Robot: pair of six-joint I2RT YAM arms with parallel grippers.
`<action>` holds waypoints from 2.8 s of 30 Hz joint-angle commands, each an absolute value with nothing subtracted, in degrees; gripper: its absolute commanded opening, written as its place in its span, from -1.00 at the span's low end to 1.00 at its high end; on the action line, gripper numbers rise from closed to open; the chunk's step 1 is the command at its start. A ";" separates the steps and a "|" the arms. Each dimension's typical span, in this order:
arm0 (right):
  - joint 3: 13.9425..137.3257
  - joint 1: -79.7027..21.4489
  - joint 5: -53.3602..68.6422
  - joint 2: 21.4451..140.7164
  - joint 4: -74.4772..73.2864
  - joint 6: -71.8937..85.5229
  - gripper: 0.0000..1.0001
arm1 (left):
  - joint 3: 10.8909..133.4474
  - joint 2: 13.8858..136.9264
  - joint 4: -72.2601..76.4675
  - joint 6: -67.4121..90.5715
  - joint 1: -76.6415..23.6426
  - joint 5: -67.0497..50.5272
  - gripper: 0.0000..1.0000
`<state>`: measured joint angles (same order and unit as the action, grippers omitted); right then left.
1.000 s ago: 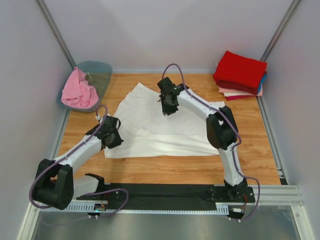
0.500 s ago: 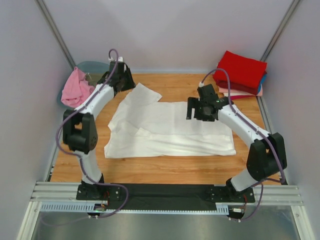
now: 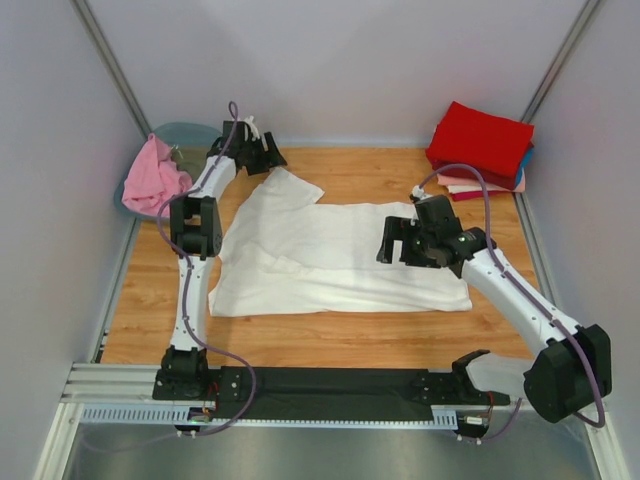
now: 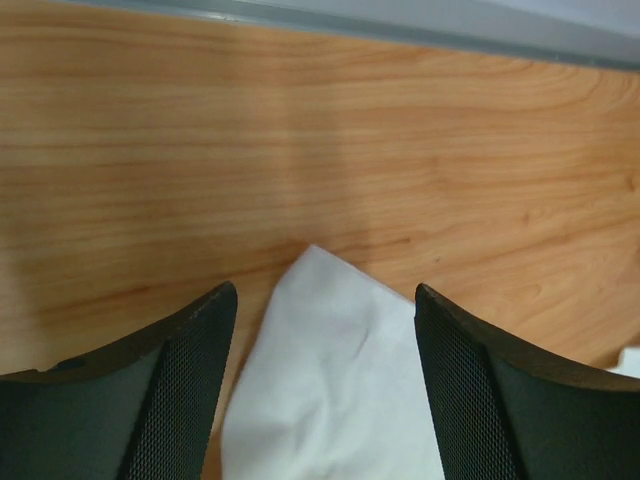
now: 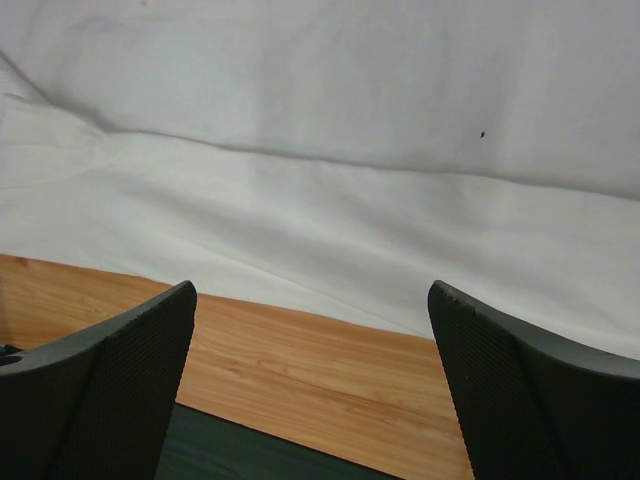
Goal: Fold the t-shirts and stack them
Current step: Fold the tshirt
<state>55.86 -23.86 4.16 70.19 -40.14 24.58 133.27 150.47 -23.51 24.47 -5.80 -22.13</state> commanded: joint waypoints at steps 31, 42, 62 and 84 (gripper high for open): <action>57.39 -23.12 8.88 69.70 -40.43 23.29 1.00 | 140.10 153.46 -42.96 18.37 -11.33 -14.96 -0.04; 56.78 -22.24 9.58 67.94 -40.61 23.29 1.00 | 143.71 153.55 -49.67 16.88 -14.50 -2.72 -1.00; 61.88 -17.67 10.10 75.24 -33.40 27.51 0.97 | 120.77 121.72 -36.92 13.63 -14.50 -5.34 -1.00; 52.38 -17.75 14.76 63.63 -36.21 28.39 0.96 | 142.06 149.68 -37.37 -11.47 -18.62 14.39 0.39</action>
<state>52.42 -17.76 13.30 63.99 -36.67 28.05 142.45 149.62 -40.18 -2.33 -15.51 7.92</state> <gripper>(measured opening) 0.985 0.687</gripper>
